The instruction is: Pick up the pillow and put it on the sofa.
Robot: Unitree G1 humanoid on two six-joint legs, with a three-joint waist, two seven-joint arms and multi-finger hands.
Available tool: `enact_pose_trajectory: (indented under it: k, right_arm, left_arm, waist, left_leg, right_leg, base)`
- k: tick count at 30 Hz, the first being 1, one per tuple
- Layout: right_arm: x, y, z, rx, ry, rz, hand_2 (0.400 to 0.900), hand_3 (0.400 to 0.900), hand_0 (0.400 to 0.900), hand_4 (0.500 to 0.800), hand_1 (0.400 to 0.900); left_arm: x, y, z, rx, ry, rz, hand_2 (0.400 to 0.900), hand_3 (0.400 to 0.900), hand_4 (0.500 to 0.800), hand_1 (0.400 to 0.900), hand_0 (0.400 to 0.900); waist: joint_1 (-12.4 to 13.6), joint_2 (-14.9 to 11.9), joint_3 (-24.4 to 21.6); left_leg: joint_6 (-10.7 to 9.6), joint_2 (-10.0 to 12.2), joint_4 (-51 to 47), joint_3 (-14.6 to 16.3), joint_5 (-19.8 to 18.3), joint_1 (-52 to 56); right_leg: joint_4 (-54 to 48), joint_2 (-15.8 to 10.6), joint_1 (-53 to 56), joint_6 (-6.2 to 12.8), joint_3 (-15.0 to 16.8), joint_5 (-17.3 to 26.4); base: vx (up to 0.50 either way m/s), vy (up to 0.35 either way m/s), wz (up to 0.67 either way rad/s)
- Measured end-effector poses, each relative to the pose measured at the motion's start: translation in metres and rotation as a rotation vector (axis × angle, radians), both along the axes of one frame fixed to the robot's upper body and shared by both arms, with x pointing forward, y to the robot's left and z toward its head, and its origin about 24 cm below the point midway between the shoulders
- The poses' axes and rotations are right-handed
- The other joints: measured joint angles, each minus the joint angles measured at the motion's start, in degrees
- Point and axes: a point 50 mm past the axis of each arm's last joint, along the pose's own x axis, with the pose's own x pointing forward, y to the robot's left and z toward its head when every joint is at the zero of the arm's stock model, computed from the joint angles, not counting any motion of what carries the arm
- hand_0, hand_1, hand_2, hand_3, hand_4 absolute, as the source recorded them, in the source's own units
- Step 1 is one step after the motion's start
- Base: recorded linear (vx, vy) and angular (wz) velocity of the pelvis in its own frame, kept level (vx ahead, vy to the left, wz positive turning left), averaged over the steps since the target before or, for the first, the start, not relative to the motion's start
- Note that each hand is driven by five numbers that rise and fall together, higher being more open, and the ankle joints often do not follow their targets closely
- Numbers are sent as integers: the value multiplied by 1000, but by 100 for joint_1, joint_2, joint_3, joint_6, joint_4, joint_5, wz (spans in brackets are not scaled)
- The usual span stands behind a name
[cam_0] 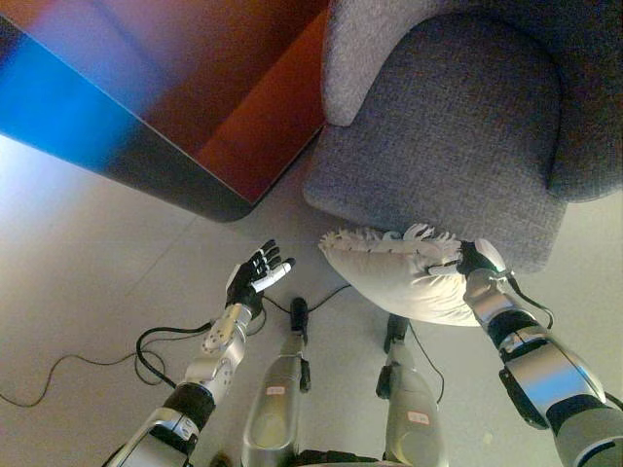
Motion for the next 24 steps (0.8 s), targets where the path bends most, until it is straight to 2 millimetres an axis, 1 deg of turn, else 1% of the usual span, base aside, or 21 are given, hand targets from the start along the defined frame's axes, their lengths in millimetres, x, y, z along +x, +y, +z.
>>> enact_pose_trajectory:
  k: [5,10,14,18,21,24]
  right_arm:
    - [4,-4,10,-3,-2,-4,400,400,400,500,400]
    - [4,-3,8,3,20,8,400,400,400,500,400]
    - [3,-4,6,4,35,-1,400,400,400,500,400]
    - [3,-4,6,6,36,-3,400,400,400,500,400]
    - [1,-5,3,20,37,-9,400,400,400,500,400]
    - [-6,-6,-6,29,48,-3,400,400,400,500,400]
  left_arm:
    - [6,-1,7,-4,-22,7,900,900,800,900,900]
    - [6,-1,9,-2,-28,8,900,900,800,900,900]
    - [7,-3,15,-10,-53,-4,900,900,800,900,900]
    - [8,-1,16,-3,-55,-3,900,900,800,900,900]
    - [7,0,14,2,-46,-1,900,900,800,900,900]
    - [4,1,11,2,-34,2,900,900,800,900,900]
  waist:
    - [1,0,0]
    - [19,23,13]
    - [137,27,15]
    - [148,23,17]
    - [143,16,23]
    - [141,2,32]
  left_leg:
    - [4,-2,39,-3,15,-123]
    - [11,-5,37,-9,26,-171]
    - [11,-11,36,-13,26,-171]
    - [26,-25,37,-45,37,-157]
    - [29,-45,37,-47,40,-66]
    - [30,-45,4,-44,39,163]
  right_leg:
    - [53,-2,-131,2,9,-2]
    - [56,-9,-171,-1,2,0]
    - [64,-8,-173,-1,-3,0]
    - [102,-29,-151,-1,-28,0]
    - [110,-45,-61,-1,-31,0]
    - [97,-61,164,2,-35,-3]
  base:
    - [-3,-15,4]
    - [-2,-5,1]
    - [0,0,0]
    - [0,0,0]
    - [0,0,0]
    - [10,-2,1]
